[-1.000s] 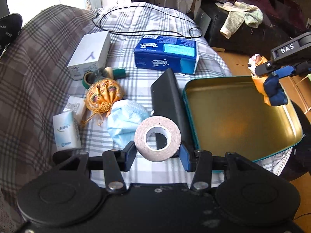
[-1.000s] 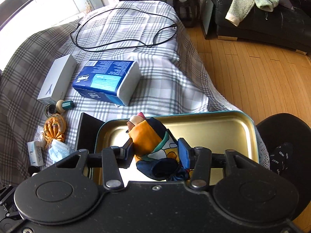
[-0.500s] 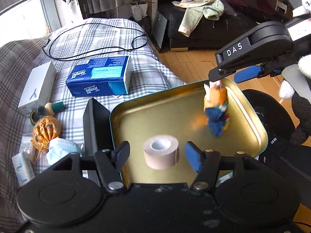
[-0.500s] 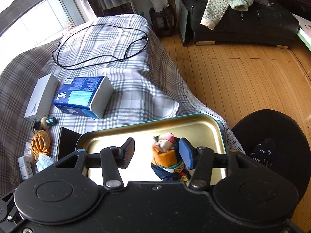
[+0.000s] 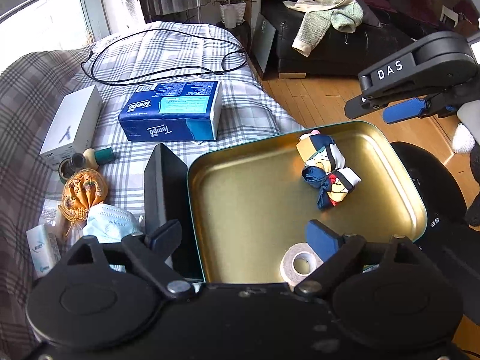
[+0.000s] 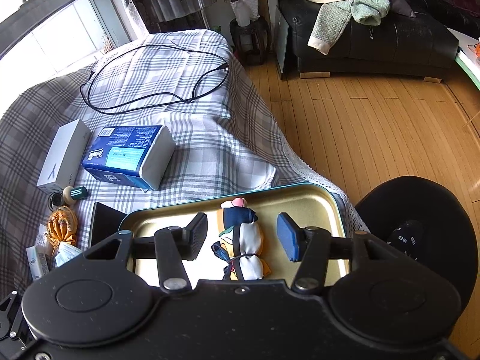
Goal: Organize soft objects
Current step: 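Move the right gripper to the green-capped bottle beside the tape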
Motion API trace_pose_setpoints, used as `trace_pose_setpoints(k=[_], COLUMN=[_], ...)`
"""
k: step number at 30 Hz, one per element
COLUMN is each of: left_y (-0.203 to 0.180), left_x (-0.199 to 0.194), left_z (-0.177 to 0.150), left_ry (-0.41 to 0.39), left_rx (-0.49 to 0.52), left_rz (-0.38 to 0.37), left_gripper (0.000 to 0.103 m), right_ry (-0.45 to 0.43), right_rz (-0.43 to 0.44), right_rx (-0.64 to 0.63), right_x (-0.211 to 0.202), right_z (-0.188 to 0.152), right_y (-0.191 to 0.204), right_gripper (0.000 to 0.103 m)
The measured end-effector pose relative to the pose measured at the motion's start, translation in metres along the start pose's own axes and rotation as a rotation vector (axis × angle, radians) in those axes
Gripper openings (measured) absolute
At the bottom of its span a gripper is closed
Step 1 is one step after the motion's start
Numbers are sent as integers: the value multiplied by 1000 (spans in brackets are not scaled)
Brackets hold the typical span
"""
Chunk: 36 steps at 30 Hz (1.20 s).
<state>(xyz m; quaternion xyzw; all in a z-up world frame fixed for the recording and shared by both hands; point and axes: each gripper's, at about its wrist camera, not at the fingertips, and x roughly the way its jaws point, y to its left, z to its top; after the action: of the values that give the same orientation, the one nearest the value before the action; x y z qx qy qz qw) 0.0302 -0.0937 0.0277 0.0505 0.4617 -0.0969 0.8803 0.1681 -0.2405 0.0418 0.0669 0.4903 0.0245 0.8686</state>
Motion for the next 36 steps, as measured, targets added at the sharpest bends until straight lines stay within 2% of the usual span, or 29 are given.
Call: trace_pose_setpoints(k=[6, 17, 22, 31, 34, 36], left_y=[19, 81, 123, 199, 215, 224], left_x=[3, 12, 12, -2, 0, 3], left_z=[-4, -16, -15, 0, -7, -14], left_ry=[18, 39, 33, -33, -27, -13], left_rx=[-45, -161, -234, -360, -395, -431], left_rz=[39, 144, 204, 398, 420, 417], left_gripper=[95, 96, 98, 102, 102, 102], right_ry=[6, 11, -14, -33, -40, -49], right_rz=[-14, -19, 12, 118, 150, 173], right_rx=[-26, -104, -153, -250, -287, -316], right_x=[4, 13, 11, 7, 7, 7], right_z=[-3, -11, -14, -23, -28, -33], right_y=[6, 32, 52, 101, 119, 132], right_gripper=[52, 52, 52, 52, 58, 58])
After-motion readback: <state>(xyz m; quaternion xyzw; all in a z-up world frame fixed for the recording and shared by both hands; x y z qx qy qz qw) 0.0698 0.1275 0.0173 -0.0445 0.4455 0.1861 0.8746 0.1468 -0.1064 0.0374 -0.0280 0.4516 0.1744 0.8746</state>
